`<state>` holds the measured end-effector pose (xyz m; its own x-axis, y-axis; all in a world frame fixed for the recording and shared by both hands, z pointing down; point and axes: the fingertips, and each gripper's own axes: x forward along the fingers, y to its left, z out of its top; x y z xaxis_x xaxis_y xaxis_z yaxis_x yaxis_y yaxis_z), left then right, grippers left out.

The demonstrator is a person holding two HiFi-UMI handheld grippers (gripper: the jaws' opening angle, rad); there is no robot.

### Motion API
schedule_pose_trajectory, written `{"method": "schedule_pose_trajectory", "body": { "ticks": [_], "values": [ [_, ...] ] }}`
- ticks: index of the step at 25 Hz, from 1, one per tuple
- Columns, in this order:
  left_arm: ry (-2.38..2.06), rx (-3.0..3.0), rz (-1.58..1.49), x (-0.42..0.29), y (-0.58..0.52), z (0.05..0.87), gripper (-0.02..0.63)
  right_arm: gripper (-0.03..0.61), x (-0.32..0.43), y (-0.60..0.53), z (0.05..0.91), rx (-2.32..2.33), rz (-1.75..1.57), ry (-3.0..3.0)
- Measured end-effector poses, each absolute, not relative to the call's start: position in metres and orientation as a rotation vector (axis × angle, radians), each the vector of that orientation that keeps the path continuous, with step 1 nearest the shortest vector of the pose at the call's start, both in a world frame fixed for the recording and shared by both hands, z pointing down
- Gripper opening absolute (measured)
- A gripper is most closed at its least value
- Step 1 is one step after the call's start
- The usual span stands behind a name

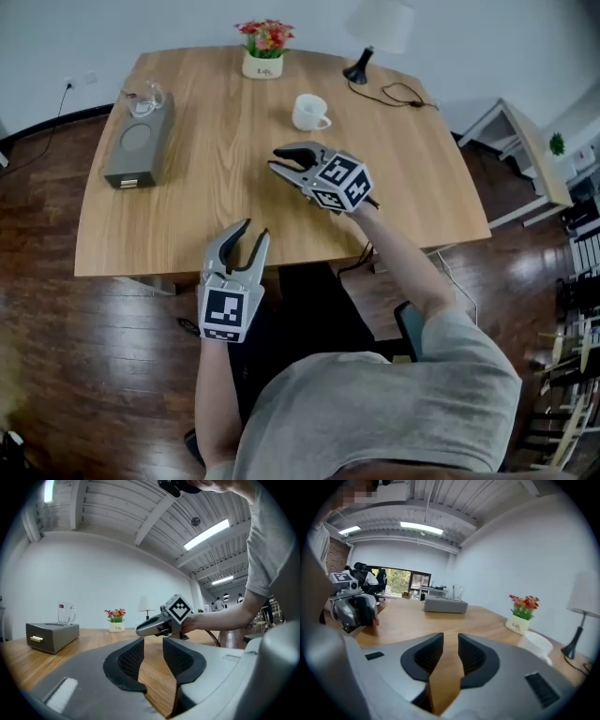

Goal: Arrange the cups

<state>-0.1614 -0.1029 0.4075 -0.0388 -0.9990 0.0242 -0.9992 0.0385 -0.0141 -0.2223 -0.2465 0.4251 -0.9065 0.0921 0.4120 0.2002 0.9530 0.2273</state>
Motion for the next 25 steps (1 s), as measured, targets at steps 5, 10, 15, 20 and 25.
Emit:
{"method": "schedule_pose_trajectory", "body": {
  "ticks": [5, 10, 15, 20, 25],
  "values": [
    [-2.274, 2.168, 0.110, -0.159, -0.106, 0.412, 0.120, 0.114, -0.156, -0.323, 0.441, 0.121, -0.206, -2.728],
    [-2.276, 2.165, 0.117, -0.159, -0.105, 0.418, 0.120, 0.118, -0.130, -0.380, 0.441, 0.350, -0.139, -2.724],
    [-2.280, 2.162, 0.123, -0.160, -0.104, 0.418, 0.120, 0.202, -0.151, -0.418, 0.436, 0.405, -0.080, -2.726],
    [-2.281, 2.160, 0.126, -0.160, -0.104, 0.418, 0.121, 0.201, -0.179, -0.434, 0.437, 0.406, -0.157, -2.654],
    [-2.283, 2.156, 0.129, -0.160, -0.102, 0.418, 0.120, 0.141, -0.197, -0.435, 0.442, 0.346, -0.227, -2.594]
  ]
}}
